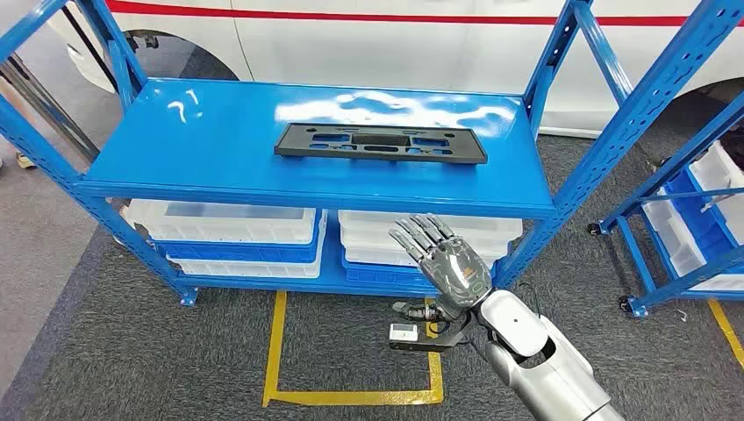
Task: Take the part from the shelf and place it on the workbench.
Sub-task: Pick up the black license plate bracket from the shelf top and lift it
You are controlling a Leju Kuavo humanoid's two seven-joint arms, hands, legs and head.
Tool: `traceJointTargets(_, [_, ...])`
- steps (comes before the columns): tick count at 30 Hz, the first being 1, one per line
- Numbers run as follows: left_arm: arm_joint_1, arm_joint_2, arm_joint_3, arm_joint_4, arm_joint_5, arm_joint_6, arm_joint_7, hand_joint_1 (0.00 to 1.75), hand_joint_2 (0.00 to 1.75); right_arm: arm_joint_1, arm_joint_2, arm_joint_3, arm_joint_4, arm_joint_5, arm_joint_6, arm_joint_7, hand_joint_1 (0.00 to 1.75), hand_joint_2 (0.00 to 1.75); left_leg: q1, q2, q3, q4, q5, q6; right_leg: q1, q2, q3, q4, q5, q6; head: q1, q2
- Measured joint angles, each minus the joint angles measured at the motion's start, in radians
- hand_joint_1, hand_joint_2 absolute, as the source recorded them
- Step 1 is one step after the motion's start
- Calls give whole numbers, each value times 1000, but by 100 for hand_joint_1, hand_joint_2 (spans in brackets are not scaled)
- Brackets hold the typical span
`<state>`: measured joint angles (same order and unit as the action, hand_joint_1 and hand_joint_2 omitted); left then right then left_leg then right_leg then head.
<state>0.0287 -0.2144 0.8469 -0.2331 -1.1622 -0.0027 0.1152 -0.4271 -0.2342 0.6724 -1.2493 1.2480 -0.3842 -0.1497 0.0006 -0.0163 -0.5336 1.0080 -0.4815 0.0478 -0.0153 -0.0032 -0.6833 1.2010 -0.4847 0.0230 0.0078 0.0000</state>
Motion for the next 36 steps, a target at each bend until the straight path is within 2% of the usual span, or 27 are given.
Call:
traceJointTargets(1, [0,0,0,0,0,0,0,0,0,0,0,0,0,0,0,0,0,0,-1,0,6,0,-4,-1,2,1,15,-43,27,-5,0,0])
traceJointTargets(2, [1,-1,0,0,0,0,0,0,0,0,0,-1,0,0,0,0,0,0,-3,0,9,0,-8,-3,5,2,25,-66,37,-9,0,0])
traceJointTargets(3, [1,-3,0,0,0,0,0,0,0,0,-1,-1,0,-1,0,0,0,0,-4,-2,15,1,-15,-7,9,3,46,-119,58,-16,0,0])
traceJointTargets(4, [0,-4,0,1,0,0,0,0,0,-1,-1,-2,0,-1,0,0,0,0,-4,-3,17,1,-20,-12,13,4,59,-149,62,-22,-1,0])
traceJointTargets(5, [0,-6,1,1,0,0,0,0,0,-1,-1,-2,0,-1,0,0,0,0,-4,-4,16,0,-24,-17,16,5,65,-158,53,-26,-1,0])
traceJointTargets(8, [-3,-6,1,0,0,1,0,0,0,-1,-2,-4,-1,-2,-1,0,0,0,-3,0,16,12,-40,-33,8,5,85,-184,44,-37,-2,0])
traceJointTargets(9, [-4,-6,1,0,-1,1,0,0,0,-1,-2,-4,-2,-2,-1,0,0,0,-2,3,3,43,-55,-38,4,4,95,-192,42,-41,-3,0])
traceJointTargets(10, [-3,-6,1,-1,-2,2,0,0,0,-1,-2,-4,-2,-2,-2,1,0,0,1,5,-24,94,-76,-43,1,3,104,-196,39,-45,-4,0])
traceJointTargets(12, [-2,-6,4,-1,-6,2,0,0,0,2,-2,-7,-1,-4,-6,2,0,0,9,7,-104,224,-114,-53,0,0,118,-197,27,-48,-4,0])
traceJointTargets(13, [-2,-6,7,-1,-9,2,0,0,0,6,-3,-11,0,-6,-9,3,0,0,14,8,-139,267,-115,-59,0,0,125,-197,21,-47,-4,0])
traceJointTargets(14, [-1,-6,10,-1,-13,1,-1,0,0,10,-3,-17,2,-10,-12,3,0,0,17,9,-157,276,-95,-63,-2,0,134,-197,13,-44,-4,0])
traceJointTargets(15, [1,-6,13,-1,-17,1,-1,0,0,13,-3,-26,4,-16,-15,2,0,0,21,10,-157,246,-56,-67,-5,0,145,-196,4,-40,-4,0])
traceJointTargets(16, [2,-6,15,-1,-21,1,-2,0,0,15,-4,-38,7,-22,-18,1,0,0,23,12,-139,184,-4,-69,-8,1,156,-194,-5,-34,-4,0])
traceJointTargets(17, [3,-6,17,0,-24,1,-2,0,0,15,-5,-50,10,-28,-19,-2,0,0,24,13,-118,124,33,-70,-10,2,165,-193,-15,-27,-4,0])
traceJointTargets(18, [3,-6,19,0,-27,0,-3,0,0,15,-6,-64,14,-34,-20,-4,0,0,23,14,-97,71,53,-67,-10,2,169,-190,-23,-20,-5,0])
traceJointTargets(19, [2,-7,21,0,-30,-1,-4,0,0,15,-8,-78,17,-39,-20,-7,0,0,21,14,-84,40,58,-61,-8,2,170,-188,-29,-13,-4,0])
traceJointTargets(22, [0,-7,24,0,-38,-2,-6,0,0,15,-13,-114,29,-49,-21,-13,0,0,16,12,-75,24,41,-36,-8,1,172,-193,-37,4,-4,0])
traceJointTargets(24, [1,-7,25,0,-41,-2,-8,0,0,14,-15,-135,35,-56,-22,-18,0,0,17,12,-65,16,36,-21,-10,1,159,-157,-59,11,-3,0])
traceJointTargets(25, [1,-7,26,-1,-43,-2,-8,0,0,14,-16,-144,38,-58,-23,-19,0,0,18,12,-59,14,33,-13,-10,2,133,-107,-80,13,-2,0])
traceJointTargets(27, [1,-7,28,-1,-44,-2,-10,0,0,17,-21,-156,45,-61,-24,-22,0,0,15,11,-50,13,24,-3,-8,2,46,35,-123,14,-2,0])
traceJointTargets(28, [1,-7,29,-1,-45,-2,-10,0,0,20,-23,-160,50,-61,-23,-23,0,0,12,10,-44,13,18,0,-7,3,5,89,-128,13,-2,0])
traceJointTargets(29, [1,-7,31,-1,-46,-2,-10,0,0,23,-24,-163,53,-62,-23,-24,0,0,10,8,-35,13,11,1,-6,3,-21,107,-112,11,-2,0])
traceJointTargets(30, [1,-8,32,-1,-48,-3,-10,0,0,25,-25,-167,56,-62,-23,-25,0,0,7,7,-23,13,3,1,-5,3,-25,86,-75,7,-2,0])
traceJointTargets(32, [3,-9,35,0,-52,-4,-10,0,0,27,-29,-178,59,-68,-22,-27,0,0,3,5,1,12,-14,0,1,4,8,-35,24,-9,-2,0])
traceJointTargets(33, [3,-10,36,0,-54,-4,-10,0,0,27,-31,-185,60,-73,-21,-29,0,0,1,3,9,12,-22,-3,6,4,29,-92,56,-17,-2,0])
traceJointTargets(34, [2,-11,38,0,-55,-4,-11,0,0,27,-34,-192,61,-78,-20,-31,0,0,0,2,12,13,-28,-7,10,4,45,-132,67,-24,-3,0])
traceJointTargets(36, [-1,-14,40,0,-55,-5,-11,0,0,26,-37,-203,64,-83,-18,-32,0,0,-1,1,13,10,-33,-17,15,4,56,-159,57,-29,-3,0])
